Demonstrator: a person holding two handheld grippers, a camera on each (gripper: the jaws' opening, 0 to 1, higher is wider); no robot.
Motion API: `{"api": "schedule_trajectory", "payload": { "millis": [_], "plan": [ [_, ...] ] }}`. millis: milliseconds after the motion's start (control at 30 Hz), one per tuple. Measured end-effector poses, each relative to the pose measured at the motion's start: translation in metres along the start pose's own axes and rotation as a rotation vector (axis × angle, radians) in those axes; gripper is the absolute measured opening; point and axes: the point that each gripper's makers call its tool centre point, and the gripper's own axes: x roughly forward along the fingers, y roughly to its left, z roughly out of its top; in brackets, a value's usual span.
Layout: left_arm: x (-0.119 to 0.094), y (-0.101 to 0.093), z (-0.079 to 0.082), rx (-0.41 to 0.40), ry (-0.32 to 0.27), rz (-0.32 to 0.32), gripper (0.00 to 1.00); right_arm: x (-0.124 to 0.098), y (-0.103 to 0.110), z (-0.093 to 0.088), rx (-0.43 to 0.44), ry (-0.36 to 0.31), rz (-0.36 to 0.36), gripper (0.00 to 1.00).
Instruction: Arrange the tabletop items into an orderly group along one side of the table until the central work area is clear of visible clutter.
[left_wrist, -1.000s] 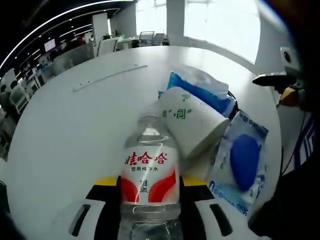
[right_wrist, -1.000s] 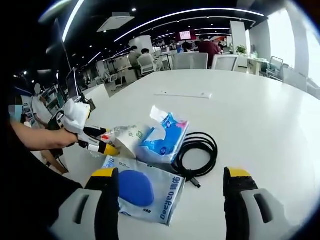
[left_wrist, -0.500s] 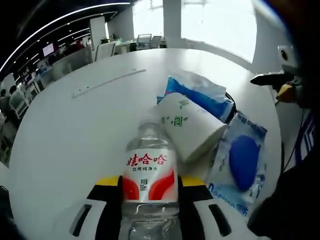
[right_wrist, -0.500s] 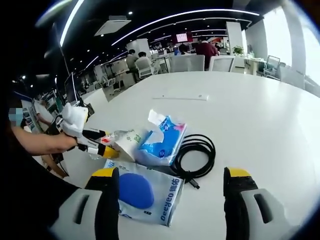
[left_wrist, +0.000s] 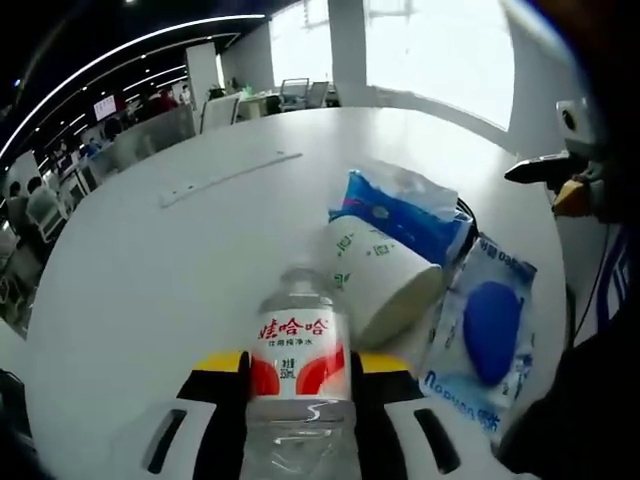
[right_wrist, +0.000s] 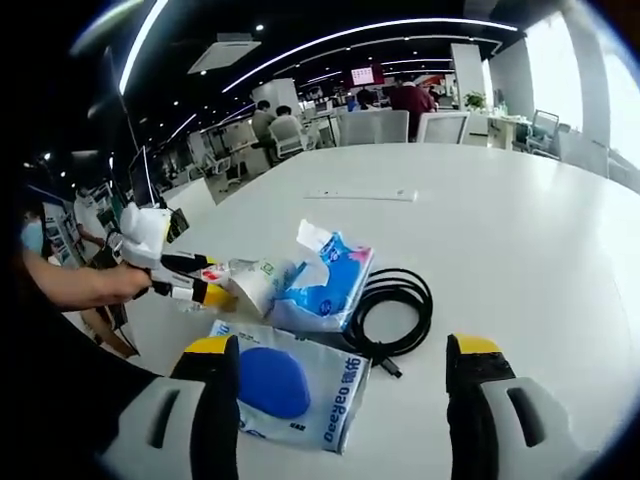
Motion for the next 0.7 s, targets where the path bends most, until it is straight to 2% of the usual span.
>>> {"api": "schedule_trajectory", "payload": {
  "millis": [400, 700],
  "plan": [
    [-0.006, 0.010, -0.001, -0.027, -0.037, 0.029, 0.36, 0.002, 0.003, 0.001, -0.001, 0.002, 0.011, 0.80],
    [-0.015, 0.008, 0.006, -0.046, -0.071, 0.024, 0.35, 0.007, 0.009, 0.007, -0.012, -0.003, 0.030, 0.80]
  ]
}}
